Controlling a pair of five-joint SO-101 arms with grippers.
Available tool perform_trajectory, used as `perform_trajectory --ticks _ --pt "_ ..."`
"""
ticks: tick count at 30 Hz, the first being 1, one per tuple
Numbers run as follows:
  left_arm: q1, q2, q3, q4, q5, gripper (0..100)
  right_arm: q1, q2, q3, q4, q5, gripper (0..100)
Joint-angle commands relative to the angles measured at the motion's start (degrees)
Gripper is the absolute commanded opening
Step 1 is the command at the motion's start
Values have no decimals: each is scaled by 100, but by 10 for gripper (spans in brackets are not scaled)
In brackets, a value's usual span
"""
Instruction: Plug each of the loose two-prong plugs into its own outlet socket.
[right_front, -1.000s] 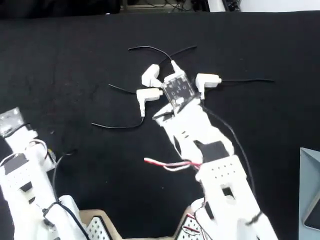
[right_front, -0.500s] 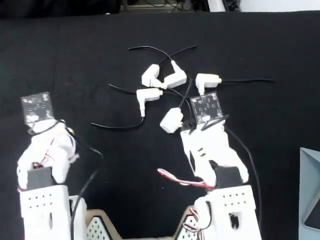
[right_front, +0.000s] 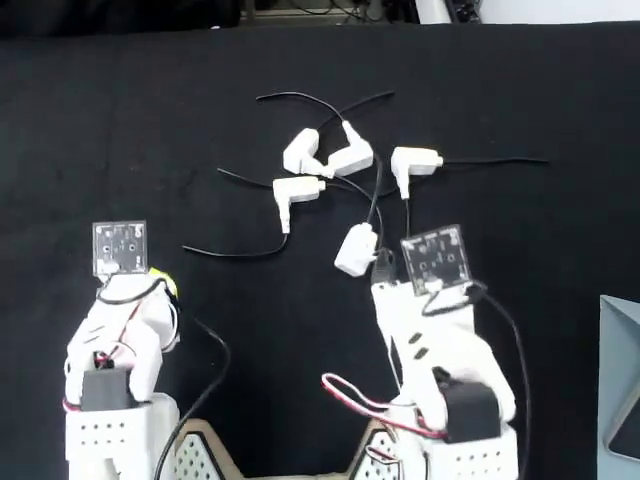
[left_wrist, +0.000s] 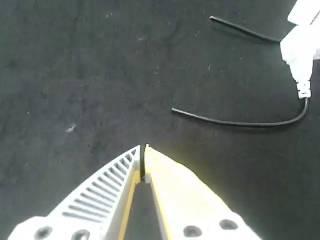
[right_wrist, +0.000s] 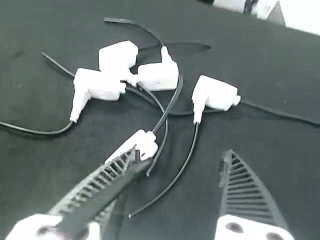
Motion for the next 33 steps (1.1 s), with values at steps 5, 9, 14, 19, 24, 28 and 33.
perform_trajectory --ticks 5,9,14,19,24,28,33 --pt "75 -1099 558 -35 -70 30 70 -919 -743 501 -35 143" --pt "75 -1002 699 -413 -62 30 79 -681 -1288 624 -18 60" --pt "84 -1011 804 -536 -62 30 79 -813 -1112 642 281 20" --pt "453 -1011 936 -536 -62 30 79 -927 -1007 1046 281 18" --pt "673 -1011 1051 -756 -62 30 237 -919 -1068 1433 281 18" --pt "681 -1011 1051 -738 -62 30 343 -919 -866 1442 281 18" --pt "716 -967 1051 -730 -62 30 343 -919 215 1099 290 18"
